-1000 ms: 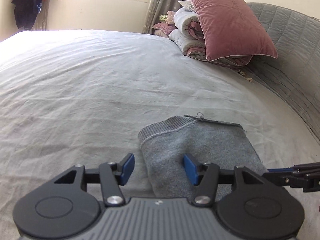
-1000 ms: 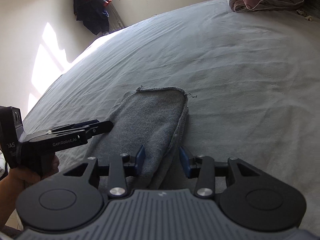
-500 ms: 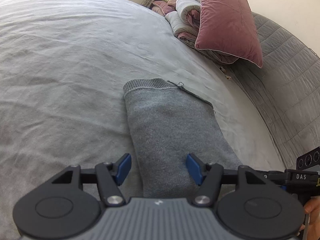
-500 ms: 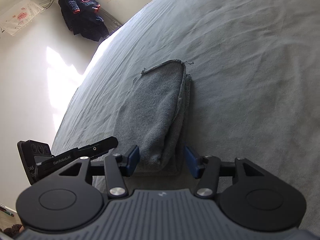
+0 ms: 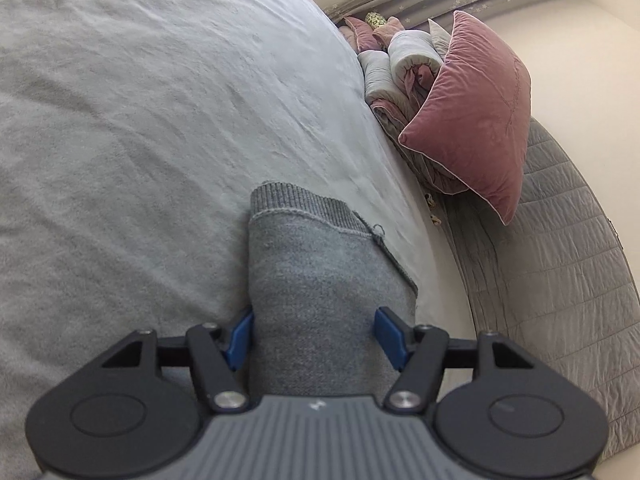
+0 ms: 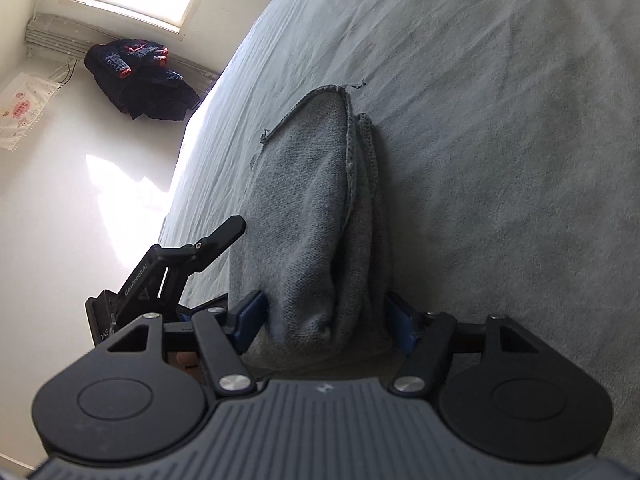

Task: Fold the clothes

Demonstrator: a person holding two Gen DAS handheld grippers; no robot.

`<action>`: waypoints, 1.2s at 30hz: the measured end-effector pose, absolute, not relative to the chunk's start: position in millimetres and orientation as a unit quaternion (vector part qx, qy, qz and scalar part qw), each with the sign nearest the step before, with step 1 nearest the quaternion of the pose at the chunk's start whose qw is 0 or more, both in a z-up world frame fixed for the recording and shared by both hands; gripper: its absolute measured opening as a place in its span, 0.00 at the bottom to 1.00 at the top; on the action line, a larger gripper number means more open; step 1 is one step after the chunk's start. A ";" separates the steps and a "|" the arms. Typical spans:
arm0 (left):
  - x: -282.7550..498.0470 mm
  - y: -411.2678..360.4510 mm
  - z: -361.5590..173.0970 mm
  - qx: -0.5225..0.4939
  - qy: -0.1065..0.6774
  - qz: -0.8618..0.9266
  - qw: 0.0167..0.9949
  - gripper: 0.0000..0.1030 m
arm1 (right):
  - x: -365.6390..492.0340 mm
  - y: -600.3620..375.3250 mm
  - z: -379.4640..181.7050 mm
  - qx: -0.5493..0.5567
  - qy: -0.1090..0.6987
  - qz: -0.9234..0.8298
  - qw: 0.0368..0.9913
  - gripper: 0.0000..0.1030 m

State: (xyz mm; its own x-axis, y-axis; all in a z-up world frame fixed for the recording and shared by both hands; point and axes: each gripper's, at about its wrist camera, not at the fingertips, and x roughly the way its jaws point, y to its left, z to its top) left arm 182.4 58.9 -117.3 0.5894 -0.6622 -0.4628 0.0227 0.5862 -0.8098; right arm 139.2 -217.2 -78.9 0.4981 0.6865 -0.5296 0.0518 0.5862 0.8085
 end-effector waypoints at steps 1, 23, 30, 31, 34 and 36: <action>180.7 57.0 -117.0 -0.399 0.400 -0.217 0.796 0.57 | 140.5 -217.2 -80.6 0.411 0.457 0.211 0.760 0.38; 120.9 25.6 -80.3 -0.309 0.434 -0.223 0.816 0.55 | 154.6 -269.5 -32.9 0.345 0.504 0.179 0.771 0.51; 165.5 44.7 -49.0 -0.216 0.422 -0.238 0.847 0.73 | 124.1 -279.7 -35.1 0.394 0.475 0.146 0.773 0.64; 175.0 44.5 -48.3 -0.206 0.424 -0.238 0.849 0.74 | 118.8 -279.7 -36.3 0.399 0.472 0.141 0.774 0.64; 204.0 40.1 -49.3 -0.190 0.433 -0.243 0.847 0.74 | 108.8 -277.0 -40.2 0.410 0.468 0.130 0.772 0.64; 219.6 33.3 -53.3 -0.191 0.442 -0.259 0.837 0.74 | 109.8 -276.5 -42.4 0.416 0.468 0.134 0.768 0.64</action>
State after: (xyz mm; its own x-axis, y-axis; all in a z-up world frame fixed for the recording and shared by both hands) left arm 219.6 33.3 -53.3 0.4747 -0.6022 -0.6419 0.2650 0.7932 -0.5482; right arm 109.8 -276.5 -42.4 0.5254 0.5952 -0.6080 0.1847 0.6177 0.7644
